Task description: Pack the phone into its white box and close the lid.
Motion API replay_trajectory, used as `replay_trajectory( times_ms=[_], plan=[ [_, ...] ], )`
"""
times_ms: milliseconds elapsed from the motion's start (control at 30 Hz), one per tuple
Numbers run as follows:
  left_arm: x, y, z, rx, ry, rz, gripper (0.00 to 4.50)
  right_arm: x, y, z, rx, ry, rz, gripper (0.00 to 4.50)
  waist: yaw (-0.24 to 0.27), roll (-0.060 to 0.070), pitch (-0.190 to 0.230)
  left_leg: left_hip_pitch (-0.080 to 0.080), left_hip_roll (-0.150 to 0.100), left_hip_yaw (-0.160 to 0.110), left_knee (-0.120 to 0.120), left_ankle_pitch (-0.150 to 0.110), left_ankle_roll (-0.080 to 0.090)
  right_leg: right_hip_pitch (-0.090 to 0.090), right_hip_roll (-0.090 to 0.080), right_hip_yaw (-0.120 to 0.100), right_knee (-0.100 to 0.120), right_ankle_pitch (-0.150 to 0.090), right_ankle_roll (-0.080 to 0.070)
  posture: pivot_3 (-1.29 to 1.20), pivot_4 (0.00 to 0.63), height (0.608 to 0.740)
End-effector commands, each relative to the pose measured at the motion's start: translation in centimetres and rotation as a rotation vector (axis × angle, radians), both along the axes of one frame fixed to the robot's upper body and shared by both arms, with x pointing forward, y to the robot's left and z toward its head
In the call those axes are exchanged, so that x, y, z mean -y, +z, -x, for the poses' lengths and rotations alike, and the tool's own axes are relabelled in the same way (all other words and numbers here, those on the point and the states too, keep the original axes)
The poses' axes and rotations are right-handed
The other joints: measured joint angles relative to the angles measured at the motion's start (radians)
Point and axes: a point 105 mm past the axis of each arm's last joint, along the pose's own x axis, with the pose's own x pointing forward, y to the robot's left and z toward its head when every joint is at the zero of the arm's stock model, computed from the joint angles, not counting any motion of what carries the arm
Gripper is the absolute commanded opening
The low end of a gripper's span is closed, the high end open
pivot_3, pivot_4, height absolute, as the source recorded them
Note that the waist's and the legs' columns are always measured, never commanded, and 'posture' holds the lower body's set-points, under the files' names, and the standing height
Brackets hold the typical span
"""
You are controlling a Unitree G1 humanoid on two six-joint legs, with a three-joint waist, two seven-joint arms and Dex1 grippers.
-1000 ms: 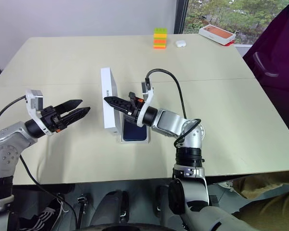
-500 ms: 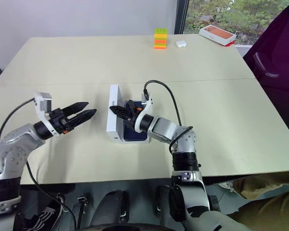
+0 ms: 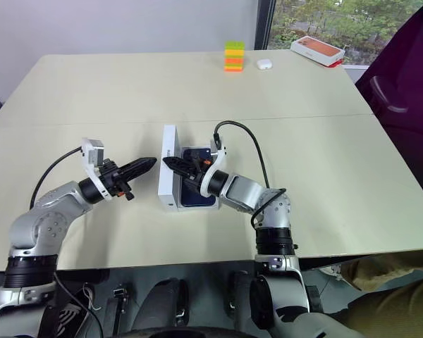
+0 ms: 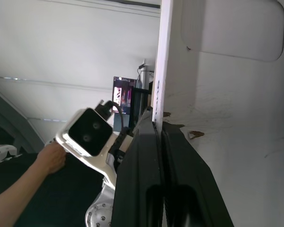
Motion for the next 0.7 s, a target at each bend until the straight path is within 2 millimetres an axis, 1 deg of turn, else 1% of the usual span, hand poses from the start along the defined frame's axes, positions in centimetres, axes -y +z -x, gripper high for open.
replay_trajectory(
  times_ms=[33, 67, 100, 133, 200, 267, 333, 400, 500, 533, 600, 700],
  plan=[
    [0.9, 0.3, -0.3, 0.033, -0.026, -0.014, 0.0, 0.0, 0.5, 0.4, 0.052, 0.013, 0.032, 1.95, 0.0, 0.0, 0.0, 0.0, 0.0, 0.0, 0.0, 0.0, 0.0, 0.0, 0.0, 0.0, 0.0, 0.0, 0.0, 0.0, 0.15, 0.74],
    [1.1, 0.3, -0.4, 0.028, -0.037, -0.006, 0.0, 0.2, 0.8, 0.3, 0.073, 0.008, 0.044, 2.33, 0.0, 0.0, 0.0, 0.0, 0.0, 0.0, 0.0, 0.0, 0.0, 0.0, 0.0, 0.0, 0.0, 0.0, 0.0, 0.0, 0.15, 0.74],
    [1.3, 0.4, -0.4, 0.028, -0.042, -0.001, 0.0, 0.5, 1.0, 0.2, 0.094, 0.004, 0.056, 2.91, 0.0, 0.0, 0.0, 0.0, 0.0, 0.0, 0.0, 0.0, 0.0, 0.0, 0.0, 0.0, 0.0, 0.0, 0.0, 0.0, 0.15, 0.74],
    [1.3, 0.4, -0.4, 0.029, -0.044, 0.0, 0.0, 0.8, 1.3, 0.1, 0.12, 0.0, 0.069, 3.36, 0.0, 0.0, 0.0, 0.0, 0.0, 0.0, 0.0, 0.0, 0.0, 0.0, 0.0, 0.0, 0.0, 0.0, 0.0, 0.0, 0.15, 0.74],
    [1.6, 0.3, -0.3, 0.022, -0.059, 0.006, 0.0, 2.0, 2.3, -0.1, 0.187, -0.008, 0.089, 3.36, 0.0, 0.0, 0.0, 0.0, 0.0, 0.0, 0.0, 0.0, 0.0, 0.0, 0.0, 0.0, 0.0, 0.0, 0.0, 0.0, 0.15, 0.74],
    [2.0, 0.1, -0.3, 0.019, -0.066, 0.006, 0.0, 3.4, 3.0, -0.4, 0.263, -0.019, 0.148, 3.36, 0.0, 0.0, 0.0, 0.0, 0.0, 0.0, 0.0, 0.0, 0.0, 0.0, 0.0, 0.0, 0.0, 0.0, 0.0, 0.0, 0.15, 0.74],
    [2.5, -0.2, -0.3, 0.011, -0.078, 0.013, 0.0, 5.5, 4.4, -0.7, 0.333, -0.018, 0.169, 3.36, 0.003, 0.0, 0.0, -0.001, 0.0, 0.0, 0.0, 0.0, 0.0, 0.0, 0.0, 0.0, -0.001, 0.0, 0.0, 0.0, 0.15, 0.74],
    [3.2, -0.5, -0.3, -0.002, -0.094, 0.026, 0.0, 7.7, 5.4, -0.4, 0.474, 0.029, 0.3, 3.36, 0.006, 0.001, 0.001, -0.001, -0.001, 0.0, 0.0, 0.0, 0.0, 0.0, 0.0, -0.001, -0.001, 0.0, 0.0, 0.0, 0.15, 0.74],
    [4.4, -1.3, -0.5, -0.027, -0.11, 0.047, 0.0, 10.3, 6.1, -0.1, 0.615, 0.104, 0.471, 3.36, 0.005, 0.001, 0.0, -0.001, -0.002, 0.0, 0.0, 0.0, 0.001, 0.0, -0.001, -0.001, -0.002, -0.001, 0.001, 0.0, 0.15, 0.74],
    [4.8, -1.6, -0.6, -0.039, -0.115, 0.055, 0.0, 10.9, 6.4, -0.1, 0.653, 0.12, 0.515, 3.36, 0.004, 0.001, 0.001, -0.001, -0.002, 0.0, 0.0, -0.001, 0.002, 0.0, 0.0, -0.001, -0.002, -0.002, 0.004, 0.0, 0.15, 0.74],
    [6.2, -2.1, -0.7, -0.048, -0.135, 0.062, 0.0, 11.7, 6.7, -0.6, 0.721, 0.134, 0.598, 3.36, 0.0, 0.001, 0.001, -0.001, -0.002, 0.0, 0.0, -0.001, 0.002, 0.0, 0.001, -0.001, -0.002, -0.003, 0.004, 0.0, 0.15, 0.74],
    [7.3, -2.2, -0.9, -0.047, -0.151, 0.07, 0.0, 12.0, 5.5, -0.4, 0.786, 0.196, 0.694, 3.36, 0.001, 0.001, 0.001, 0.0, -0.001, -0.001, 0.0, -0.001, 0.002, 0.0, 0.002, -0.001, -0.002, -0.003, 0.004, 0.0, 0.15, 0.74]
  ],
)
